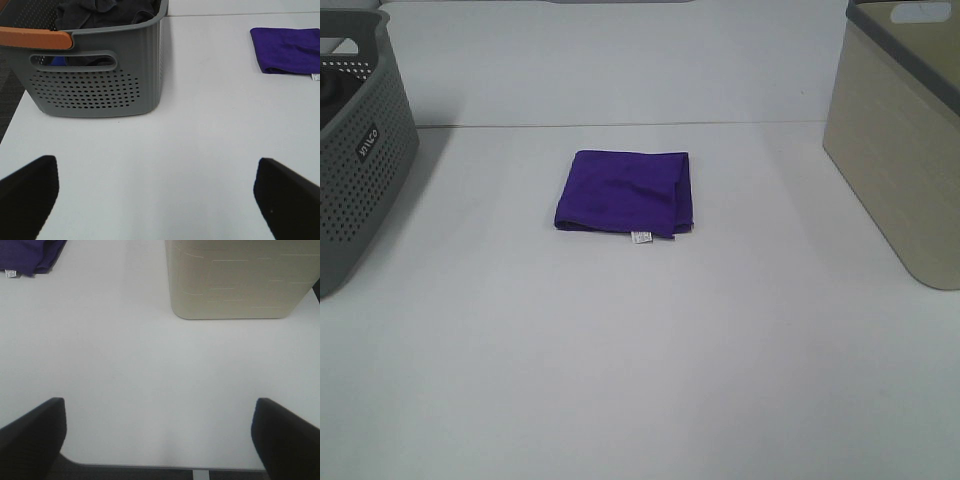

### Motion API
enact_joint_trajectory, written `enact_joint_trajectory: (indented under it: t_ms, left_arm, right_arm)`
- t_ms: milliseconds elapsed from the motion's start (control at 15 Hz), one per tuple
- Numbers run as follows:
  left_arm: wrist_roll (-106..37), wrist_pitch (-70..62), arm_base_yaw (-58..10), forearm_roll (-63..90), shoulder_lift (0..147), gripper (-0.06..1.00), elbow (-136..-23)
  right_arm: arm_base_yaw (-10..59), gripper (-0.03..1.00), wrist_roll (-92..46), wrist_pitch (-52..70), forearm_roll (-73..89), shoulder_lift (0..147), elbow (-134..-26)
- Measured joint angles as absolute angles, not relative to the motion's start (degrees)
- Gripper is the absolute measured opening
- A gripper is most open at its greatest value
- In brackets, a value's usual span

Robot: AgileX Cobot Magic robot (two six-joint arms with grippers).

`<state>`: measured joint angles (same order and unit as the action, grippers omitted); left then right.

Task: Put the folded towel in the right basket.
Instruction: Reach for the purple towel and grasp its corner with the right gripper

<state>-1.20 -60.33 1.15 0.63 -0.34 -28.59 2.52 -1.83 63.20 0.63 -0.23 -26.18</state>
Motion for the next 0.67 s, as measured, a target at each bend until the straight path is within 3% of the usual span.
enact_joint_trajectory:
  t_ms: [667]
  left_arm:
    - [-1.2, -60.3, 1.1, 0.6, -0.3, 0.99, -28.6]
  right_arm:
    - [2.5, 0.97, -1.8, 63.2, 0.5, -0.2, -26.2]
